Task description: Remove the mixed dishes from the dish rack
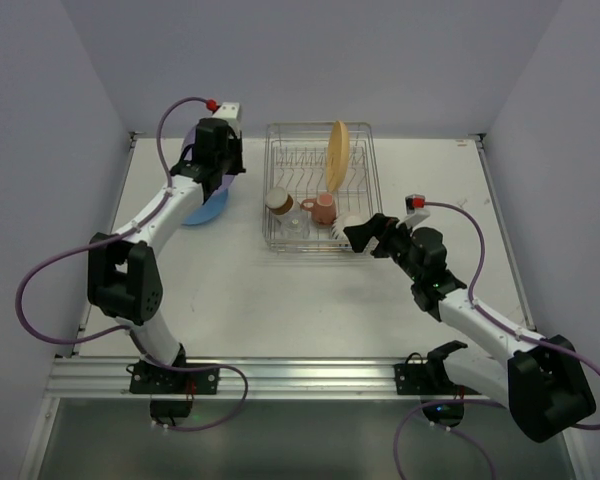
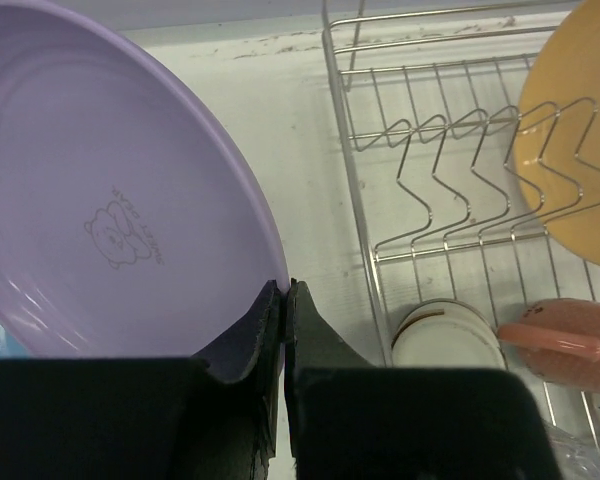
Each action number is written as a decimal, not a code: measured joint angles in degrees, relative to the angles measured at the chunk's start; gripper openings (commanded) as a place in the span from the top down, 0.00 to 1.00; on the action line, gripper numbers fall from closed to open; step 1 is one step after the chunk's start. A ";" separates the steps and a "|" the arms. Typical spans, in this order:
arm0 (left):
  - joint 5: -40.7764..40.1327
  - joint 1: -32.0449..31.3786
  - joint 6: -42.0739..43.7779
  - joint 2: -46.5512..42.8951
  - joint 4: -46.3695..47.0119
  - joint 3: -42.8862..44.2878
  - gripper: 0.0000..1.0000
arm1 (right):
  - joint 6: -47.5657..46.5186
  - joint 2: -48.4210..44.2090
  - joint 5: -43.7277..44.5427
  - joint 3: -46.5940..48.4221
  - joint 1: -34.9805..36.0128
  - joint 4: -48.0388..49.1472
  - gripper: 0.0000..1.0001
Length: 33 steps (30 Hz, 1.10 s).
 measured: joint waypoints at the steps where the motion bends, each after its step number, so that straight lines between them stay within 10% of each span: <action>1: -0.52 0.20 0.13 0.00 -0.35 -0.20 1.00 | -0.02 0.00 0.00 0.09 0.00 -0.02 0.01; 33: -16.68 0.50 8.17 11.80 -5.55 -0.22 1.00 | -0.28 2.08 -2.03 1.16 0.04 -0.42 0.01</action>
